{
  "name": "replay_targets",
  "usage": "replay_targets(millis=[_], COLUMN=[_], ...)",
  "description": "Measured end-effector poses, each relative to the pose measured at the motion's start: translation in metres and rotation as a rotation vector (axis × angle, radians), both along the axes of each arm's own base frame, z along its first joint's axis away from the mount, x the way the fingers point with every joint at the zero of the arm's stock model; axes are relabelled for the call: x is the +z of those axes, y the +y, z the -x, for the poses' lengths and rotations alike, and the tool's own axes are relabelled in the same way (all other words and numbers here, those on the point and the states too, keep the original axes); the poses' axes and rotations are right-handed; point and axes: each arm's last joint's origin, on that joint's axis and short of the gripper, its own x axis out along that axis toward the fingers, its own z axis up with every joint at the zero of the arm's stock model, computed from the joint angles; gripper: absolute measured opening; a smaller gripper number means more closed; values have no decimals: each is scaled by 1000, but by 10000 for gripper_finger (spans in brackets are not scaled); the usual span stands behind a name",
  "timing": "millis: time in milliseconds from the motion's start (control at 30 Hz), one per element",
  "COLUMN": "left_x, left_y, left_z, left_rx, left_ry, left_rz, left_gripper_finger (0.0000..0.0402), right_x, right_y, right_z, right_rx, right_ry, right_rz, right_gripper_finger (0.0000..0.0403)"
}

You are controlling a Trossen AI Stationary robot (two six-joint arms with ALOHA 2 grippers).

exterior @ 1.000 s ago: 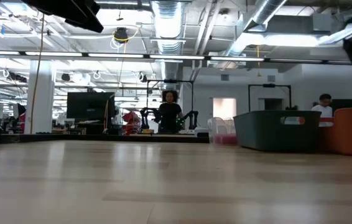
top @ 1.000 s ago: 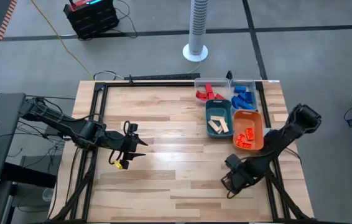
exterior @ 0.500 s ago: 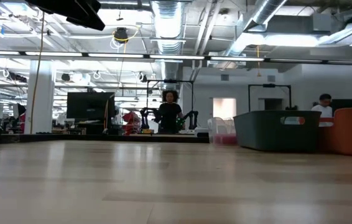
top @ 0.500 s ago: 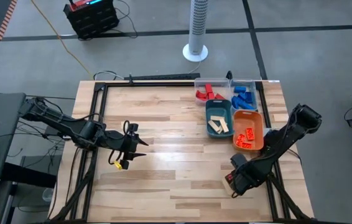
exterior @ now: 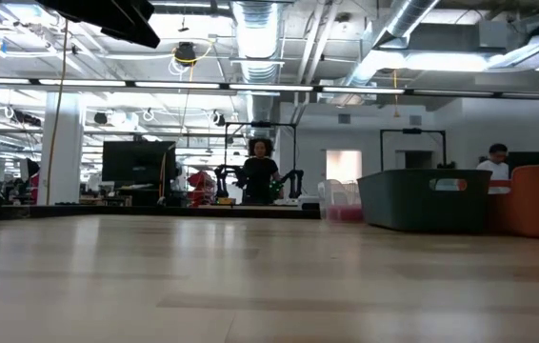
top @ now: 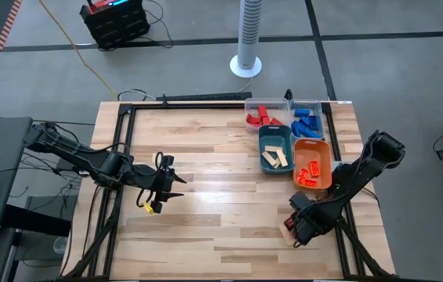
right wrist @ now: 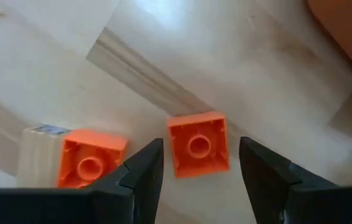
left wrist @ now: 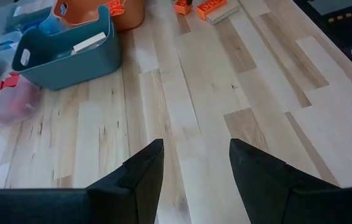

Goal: Sort blocks
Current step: Put the 4 stud orange game piece into the orange bin

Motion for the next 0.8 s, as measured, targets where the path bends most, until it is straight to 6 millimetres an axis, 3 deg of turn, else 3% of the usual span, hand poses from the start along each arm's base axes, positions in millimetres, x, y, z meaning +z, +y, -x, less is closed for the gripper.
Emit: replay_targets(millis=[333, 633, 800], left_x=[0, 0, 0], left_y=[0, 0, 0], left_z=[0, 0, 0], left_rx=[0, 0, 1], left_ry=[0, 1, 1], left_rz=[0, 1, 1], left_gripper_finger=[179, 179, 179], right_x=[-15, -16, -3], right_y=[-8, -9, -8], right_z=[2, 2, 1], right_rx=[23, 20, 24], right_ry=[-1, -5, -50], right_rz=[-1, -5, -26], right_gripper_finger=[202, 105, 88])
